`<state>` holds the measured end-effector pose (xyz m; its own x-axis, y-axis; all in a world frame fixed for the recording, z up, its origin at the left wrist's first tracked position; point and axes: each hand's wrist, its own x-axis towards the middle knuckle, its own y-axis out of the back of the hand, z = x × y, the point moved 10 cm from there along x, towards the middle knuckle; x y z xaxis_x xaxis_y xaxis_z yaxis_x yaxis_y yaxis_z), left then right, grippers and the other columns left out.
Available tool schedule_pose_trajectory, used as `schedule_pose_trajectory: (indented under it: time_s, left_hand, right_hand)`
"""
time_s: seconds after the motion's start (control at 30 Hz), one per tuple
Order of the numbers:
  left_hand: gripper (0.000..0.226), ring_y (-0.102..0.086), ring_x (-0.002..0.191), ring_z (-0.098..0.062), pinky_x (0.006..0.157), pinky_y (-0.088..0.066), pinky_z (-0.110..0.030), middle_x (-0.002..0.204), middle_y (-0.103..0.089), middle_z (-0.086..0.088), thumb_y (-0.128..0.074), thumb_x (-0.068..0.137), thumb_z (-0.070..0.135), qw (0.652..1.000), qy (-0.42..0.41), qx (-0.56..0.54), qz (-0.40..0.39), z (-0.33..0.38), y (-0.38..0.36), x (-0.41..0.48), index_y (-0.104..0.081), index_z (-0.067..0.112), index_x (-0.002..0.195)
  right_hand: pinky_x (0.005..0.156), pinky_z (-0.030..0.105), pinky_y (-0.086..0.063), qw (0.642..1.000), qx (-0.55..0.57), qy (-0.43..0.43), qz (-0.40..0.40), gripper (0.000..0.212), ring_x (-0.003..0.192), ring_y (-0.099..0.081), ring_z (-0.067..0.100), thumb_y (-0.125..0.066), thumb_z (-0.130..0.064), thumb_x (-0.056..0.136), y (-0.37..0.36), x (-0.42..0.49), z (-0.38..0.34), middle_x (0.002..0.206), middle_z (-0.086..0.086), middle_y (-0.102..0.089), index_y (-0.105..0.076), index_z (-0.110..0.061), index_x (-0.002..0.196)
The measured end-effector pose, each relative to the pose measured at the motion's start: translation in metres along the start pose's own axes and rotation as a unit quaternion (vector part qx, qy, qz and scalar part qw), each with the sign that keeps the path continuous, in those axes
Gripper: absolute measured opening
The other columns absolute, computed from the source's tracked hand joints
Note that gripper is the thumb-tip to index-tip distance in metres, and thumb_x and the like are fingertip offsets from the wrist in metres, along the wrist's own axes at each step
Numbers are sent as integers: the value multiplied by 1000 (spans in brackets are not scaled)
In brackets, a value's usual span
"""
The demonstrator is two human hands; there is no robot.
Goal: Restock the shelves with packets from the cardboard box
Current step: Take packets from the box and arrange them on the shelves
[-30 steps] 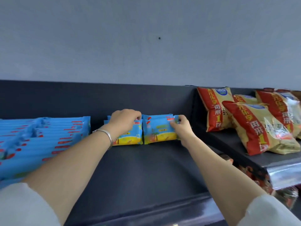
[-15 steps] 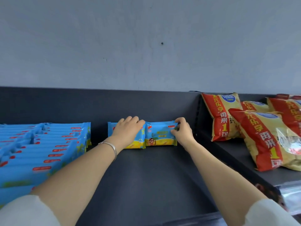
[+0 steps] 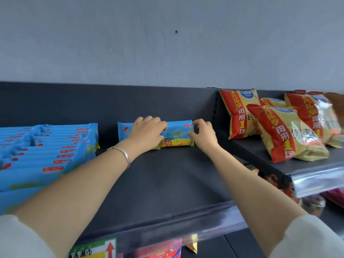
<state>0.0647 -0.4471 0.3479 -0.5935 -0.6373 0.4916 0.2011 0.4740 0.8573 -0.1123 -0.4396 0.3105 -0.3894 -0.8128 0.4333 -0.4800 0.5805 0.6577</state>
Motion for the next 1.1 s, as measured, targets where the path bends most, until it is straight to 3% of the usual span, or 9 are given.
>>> schedule_pose_trajectory:
  time_s: [0.2,0.37,0.6,0.73,0.9,1.1]
  left_hand:
    - [16,-51,105,-21,87,-33,-35,104,-60,6,-45,95,30,998,-65,-26,-6,49,1,-5,-53,25,107]
    - [16,-54,104,-23,86,-36,-37,106,-62,3,-49,93,32,994,-92,-64,-4,92,11,-18,-54,22,105]
    - [20,-54,101,-21,79,-35,-33,104,-60,4,-52,92,35,984,-143,-102,26,177,41,-48,-53,23,107]
    - [23,-54,105,-21,82,-37,-34,108,-60,4,-51,92,35,979,-168,-114,30,249,48,-80,-53,24,111]
    - [22,-53,109,-25,84,-38,-37,109,-61,1,-48,92,33,975,-185,-121,-13,337,21,-126,-55,22,110]
    - [24,-53,107,-23,85,-37,-34,110,-59,2,-49,93,37,957,-219,-127,-139,410,-48,-195,-52,23,112]
  right_hand:
    - [88,39,-48,992,-100,71,-13,26,107,-52,23,-59,-27,90,34,-59,-8,113,2,-56,-59,-20,115]
    - [83,42,-49,973,-197,115,22,29,111,-49,27,-55,-28,93,75,-106,-4,115,3,-56,-56,-19,120]
    - [73,38,-47,960,-217,153,83,25,105,-52,30,-56,-24,92,140,-174,17,112,5,-59,-61,-15,115]
    - [71,35,-44,962,-226,127,81,24,109,-51,30,-55,-24,93,177,-224,59,110,5,-60,-62,-15,114]
    - [78,40,-47,960,-270,78,14,29,112,-50,33,-53,-28,93,197,-286,136,116,7,-58,-59,-17,119]
    - [79,39,-47,959,-265,-21,-96,29,113,-50,31,-51,-29,94,175,-370,241,118,4,-56,-56,-22,122]
